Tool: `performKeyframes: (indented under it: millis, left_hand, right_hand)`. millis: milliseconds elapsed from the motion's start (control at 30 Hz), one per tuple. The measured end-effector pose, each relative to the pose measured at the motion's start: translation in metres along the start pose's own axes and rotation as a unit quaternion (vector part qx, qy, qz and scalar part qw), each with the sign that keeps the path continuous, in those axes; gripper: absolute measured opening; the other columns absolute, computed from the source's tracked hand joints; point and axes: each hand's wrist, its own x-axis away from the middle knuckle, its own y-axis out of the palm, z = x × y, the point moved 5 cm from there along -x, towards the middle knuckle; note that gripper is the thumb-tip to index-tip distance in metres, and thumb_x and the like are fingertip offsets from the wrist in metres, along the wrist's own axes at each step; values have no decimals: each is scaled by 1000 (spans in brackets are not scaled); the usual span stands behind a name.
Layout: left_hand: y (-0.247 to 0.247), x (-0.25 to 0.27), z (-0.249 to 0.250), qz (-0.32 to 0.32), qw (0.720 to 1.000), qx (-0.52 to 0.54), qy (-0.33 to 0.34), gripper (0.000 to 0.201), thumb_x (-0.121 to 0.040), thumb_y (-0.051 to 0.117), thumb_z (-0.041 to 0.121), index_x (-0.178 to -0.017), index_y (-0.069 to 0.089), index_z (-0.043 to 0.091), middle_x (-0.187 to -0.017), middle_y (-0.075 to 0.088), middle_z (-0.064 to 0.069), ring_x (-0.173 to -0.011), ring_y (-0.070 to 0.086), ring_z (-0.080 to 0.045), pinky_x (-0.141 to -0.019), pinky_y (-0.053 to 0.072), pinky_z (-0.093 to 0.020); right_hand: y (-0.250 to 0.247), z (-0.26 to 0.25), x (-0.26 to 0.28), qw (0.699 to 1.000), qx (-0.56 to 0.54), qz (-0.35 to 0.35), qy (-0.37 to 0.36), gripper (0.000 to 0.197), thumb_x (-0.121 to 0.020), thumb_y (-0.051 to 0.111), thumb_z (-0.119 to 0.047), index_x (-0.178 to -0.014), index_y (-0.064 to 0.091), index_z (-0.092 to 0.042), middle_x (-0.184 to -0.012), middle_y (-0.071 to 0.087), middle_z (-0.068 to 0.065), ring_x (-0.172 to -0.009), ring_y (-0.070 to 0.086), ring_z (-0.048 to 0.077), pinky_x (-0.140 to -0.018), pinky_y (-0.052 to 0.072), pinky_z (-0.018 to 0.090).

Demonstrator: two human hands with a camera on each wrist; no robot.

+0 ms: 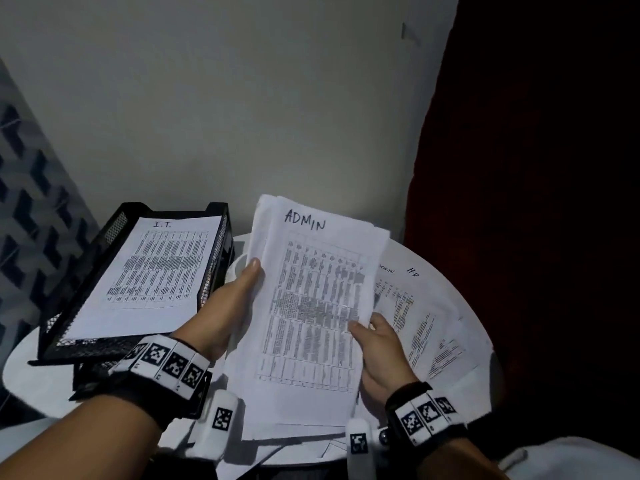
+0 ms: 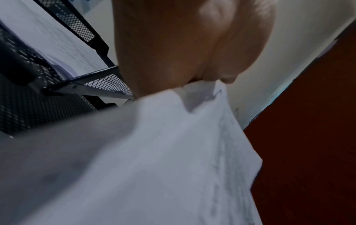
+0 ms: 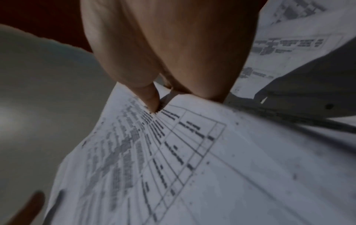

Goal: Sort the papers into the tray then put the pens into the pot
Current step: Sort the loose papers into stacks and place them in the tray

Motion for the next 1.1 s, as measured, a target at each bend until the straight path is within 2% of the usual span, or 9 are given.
performKeyframes:
  millis: [67,133,233,400,600,667,733,900,1100]
  left_hand:
    - [-2,1,3,-8,998,-60,30,65,-78,75,60,-126,63,19,-122,72,-6,-115,67,-20,-111,44,-47]
    - [-10,1,7,36,982,-175,55,43,-80,82,37,-109,68,9,-89,76,-15,-80,72,-23,-77,58,-38]
    - [-29,-1,11,110,968,-215,60,15,-94,68,16,-104,64,5,-69,65,-16,-56,62,-25,-50,51,-32]
    - [-47,2,33,160,947,-262,95,11,-96,65,18,-98,66,8,-76,71,-16,-60,66,-29,-53,50,-33]
    - [-54,2,44,182,937,-276,108,9,-96,66,20,-92,66,12,-77,69,-14,-64,64,-27,-56,47,-30]
    - [-57,1,44,184,937,-279,103,9,-97,65,20,-93,66,12,-76,69,-13,-62,63,-25,-56,47,-30]
    - [-62,1,46,189,935,-280,104,8,-96,65,20,-94,66,13,-79,69,-14,-65,63,-27,-60,50,-32]
    - [-71,2,49,194,938,-271,95,7,-96,66,18,-97,65,11,-83,70,-17,-71,67,-34,-65,58,-41]
    - [-65,5,43,182,953,-230,78,8,-96,64,13,-102,64,7,-81,69,-18,-65,68,-33,-59,61,-44]
  right_hand:
    - [6,6,-5,1000,19,16,-13,19,-99,66,-3,-116,62,-9,-110,74,16,-100,72,34,-100,56,53]
    - [9,11,-11,1000,18,19,-5,23,-94,71,-7,-114,61,-13,-110,75,17,-97,72,34,-94,59,53]
    - [-10,25,-25,995,56,69,42,22,-90,70,-15,-109,59,-20,-96,69,12,-71,62,26,-66,51,37]
    - [-60,45,-46,928,318,178,80,65,-80,76,-35,-139,54,-16,-132,65,13,-114,66,33,-100,55,41]
    - [-57,75,-49,845,486,180,128,118,-71,88,-46,-162,16,-22,-146,57,14,-130,58,39,-103,54,48]
    - [-52,86,-51,847,481,186,131,112,-74,83,-31,-160,11,-26,-126,69,12,-107,69,34,-94,58,46]
    - [-51,82,-51,853,471,192,113,82,-85,71,-17,-155,29,-15,-112,66,9,-93,64,28,-88,54,33]
    - [-65,50,-55,897,394,193,57,55,-98,59,-6,-152,47,-2,-145,59,21,-124,62,39,-103,51,39]
    - [-88,-21,-45,962,202,181,-35,31,-99,61,-3,-128,66,-11,-105,76,14,-84,71,30,-76,57,38]
